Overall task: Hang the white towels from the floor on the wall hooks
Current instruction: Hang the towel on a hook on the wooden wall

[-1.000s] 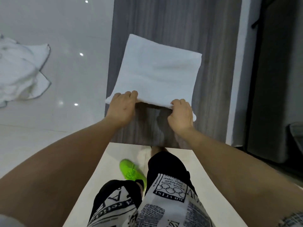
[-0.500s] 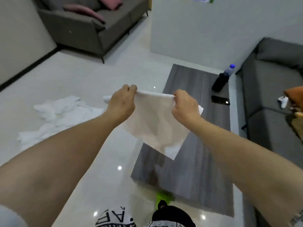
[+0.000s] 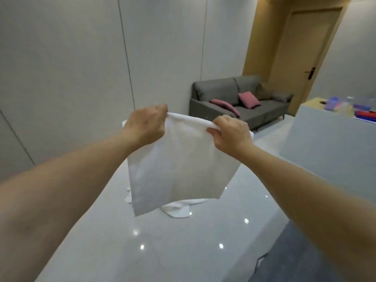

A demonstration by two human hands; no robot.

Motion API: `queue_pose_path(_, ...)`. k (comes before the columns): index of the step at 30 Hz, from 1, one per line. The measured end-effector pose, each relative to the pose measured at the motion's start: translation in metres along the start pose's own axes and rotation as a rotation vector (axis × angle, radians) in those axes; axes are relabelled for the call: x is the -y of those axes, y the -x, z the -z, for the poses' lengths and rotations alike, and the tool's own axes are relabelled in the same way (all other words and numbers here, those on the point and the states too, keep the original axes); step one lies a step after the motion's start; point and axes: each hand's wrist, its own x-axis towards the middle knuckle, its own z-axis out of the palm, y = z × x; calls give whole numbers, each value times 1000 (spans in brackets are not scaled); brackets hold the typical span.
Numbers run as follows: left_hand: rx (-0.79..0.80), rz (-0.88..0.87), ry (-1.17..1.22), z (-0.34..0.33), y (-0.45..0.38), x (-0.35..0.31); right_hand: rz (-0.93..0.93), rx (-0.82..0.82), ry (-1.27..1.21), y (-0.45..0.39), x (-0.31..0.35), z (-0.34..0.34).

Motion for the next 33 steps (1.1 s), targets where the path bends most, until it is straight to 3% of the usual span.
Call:
queue_pose_path(5, -71, 62, -134, 55, 42, 109, 168, 4, -152, -85, 93, -56)
queue_pose_path(16, 11, 566, -448, 126, 120, 317, 535, 93, -524, -231, 326, -208)
queue_pose_path(21, 29, 684, -590, 159, 144, 380, 671, 116, -661, -281, 417, -245)
queue_pose_path(26, 27, 829, -706, 192, 177, 419, 679, 155, -832, -317, 500, -267)
queue_pose_path(33, 81, 1025, -866, 238, 228, 471, 858, 172, -895, -329, 618, -282)
